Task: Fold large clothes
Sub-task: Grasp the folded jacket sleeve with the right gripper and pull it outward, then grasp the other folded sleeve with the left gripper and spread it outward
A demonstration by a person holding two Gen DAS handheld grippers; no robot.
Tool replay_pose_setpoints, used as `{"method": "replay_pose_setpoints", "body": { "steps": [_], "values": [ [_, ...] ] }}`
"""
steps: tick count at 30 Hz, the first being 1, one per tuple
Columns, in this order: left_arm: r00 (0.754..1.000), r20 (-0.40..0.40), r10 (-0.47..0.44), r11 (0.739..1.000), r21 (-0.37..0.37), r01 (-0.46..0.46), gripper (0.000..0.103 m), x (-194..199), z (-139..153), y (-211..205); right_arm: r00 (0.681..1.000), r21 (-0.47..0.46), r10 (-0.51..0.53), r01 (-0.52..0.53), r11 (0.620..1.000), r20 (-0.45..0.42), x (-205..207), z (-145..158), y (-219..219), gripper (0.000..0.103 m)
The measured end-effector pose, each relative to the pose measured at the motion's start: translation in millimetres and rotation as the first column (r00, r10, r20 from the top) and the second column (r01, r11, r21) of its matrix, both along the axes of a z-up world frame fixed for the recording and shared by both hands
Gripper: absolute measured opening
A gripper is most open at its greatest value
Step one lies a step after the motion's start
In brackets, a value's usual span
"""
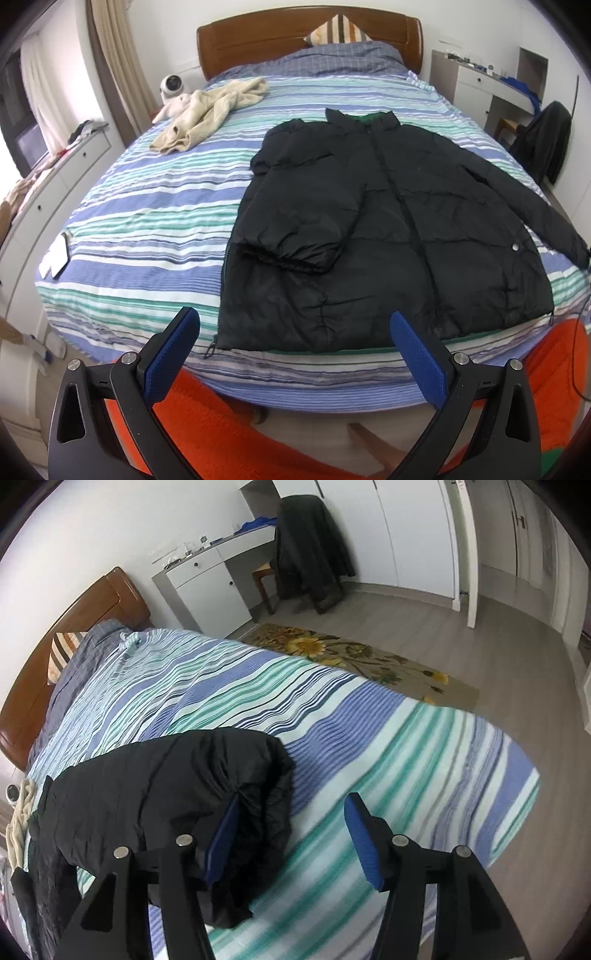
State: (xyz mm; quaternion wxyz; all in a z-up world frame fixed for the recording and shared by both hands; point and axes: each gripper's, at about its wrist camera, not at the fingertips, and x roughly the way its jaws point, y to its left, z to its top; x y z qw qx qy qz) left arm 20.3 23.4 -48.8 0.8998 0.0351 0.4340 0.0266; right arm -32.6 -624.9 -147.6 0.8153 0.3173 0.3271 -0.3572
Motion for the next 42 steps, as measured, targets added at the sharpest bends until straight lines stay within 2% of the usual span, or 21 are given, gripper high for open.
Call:
{"method": "replay_pose_setpoints", "body": {
  "steps": [3, 7, 11, 16, 20, 22, 26, 28, 30, 31, 32, 33, 34, 35, 37, 42],
  "values": [
    [1.000, -0.002, -0.002, 1.000, 0.000, 0.002, 0.103, 0, -1, 0, 0.998, -0.079, -0.050, 0.048, 0.996, -0.033, -12, 9, 5, 0.059],
    [1.000, -0.013, 0.005, 1.000, 0.000, -0.005, 0.103, 1, -5, 3, 0.995, -0.128, -0.095, 0.090, 0.988, -0.029, -32, 17, 10, 0.059],
    [0.999, -0.026, 0.031, 0.999, -0.024, -0.032, 0.103, 5, -9, 17, 0.997, -0.170, -0.082, 0.078, 0.982, -0.015, -41, 34, 26, 0.059],
    [0.992, -0.072, 0.104, 0.982, -0.151, -0.114, 0.103, 17, -22, 56, 0.999, -0.248, 0.043, -0.043, 0.968, -0.003, -33, 63, 71, 0.059],
    [0.991, -0.089, 0.099, 0.969, -0.219, -0.116, 0.103, 36, -38, 67, 0.985, -0.287, 0.172, -0.167, 0.943, -0.006, -17, 78, 113, 0.059],
    [0.992, -0.082, 0.093, 0.963, -0.245, -0.110, 0.103, 50, -43, 70, 0.968, -0.290, 0.250, -0.242, 0.926, -0.008, -5, 83, 139, 0.059],
    [0.993, -0.089, 0.075, 0.927, -0.361, -0.102, 0.103, 95, -64, 79, 0.921, -0.292, 0.389, -0.376, 0.880, -0.013, 14, 86, 189, 0.059],
    [0.991, -0.112, 0.078, 0.920, -0.376, -0.115, 0.103, 119, -78, 81, 0.889, -0.294, 0.457, -0.440, 0.848, -0.011, 22, 88, 216, 0.059],
    [0.986, -0.143, 0.085, 0.928, -0.350, -0.131, 0.102, 137, -90, 78, 0.859, -0.296, 0.512, -0.493, 0.818, -0.014, 28, 88, 239, 0.059],
    [0.984, -0.151, 0.096, 0.938, -0.316, -0.140, 0.096, 142, -92, 76, 0.842, -0.296, 0.540, -0.520, 0.801, -0.017, 29, 87, 252, 0.059],
    [0.985, -0.138, 0.108, 0.952, -0.270, -0.142, 0.085, 144, -92, 72, 0.828, -0.295, 0.561, -0.541, 0.788, -0.020, 30, 87, 262, 0.059],
    [0.988, -0.124, 0.097, 0.963, -0.239, -0.124, 0.052, 144, -89, 67, 0.810, -0.294, 0.586, -0.567, 0.770, -0.026, 32, 86, 273, 0.059],
    [0.988, -0.123, 0.097, 0.968, -0.218, -0.123, 0.032, 143, -86, 65, 0.795, -0.297, 0.606, -0.587, 0.753, -0.035, 33, 85, 285, 0.059],
    [0.990, -0.111, 0.087, 0.964, -0.242, -0.111, 0.020, 140, -81, 68, 0.785, -0.300, 0.618, -0.600, 0.741, -0.043, 33, 85, 294, 0.059],
    [0.992, -0.095, 0.077, 0.954, -0.283, -0.101, 0.013, 134, -67, 75, 0.765, -0.310, 0.641, -0.625, 0.717, -0.060, 32, 84, 308, 0.059],
    [0.996, 0.020, 0.083, 0.985, -0.153, -0.079, 0.013, 116, -11, 102, 0.741, -0.323, 0.668, -0.649, 0.689, -0.064, 31, 90, 325, 0.059]
  ]
}}
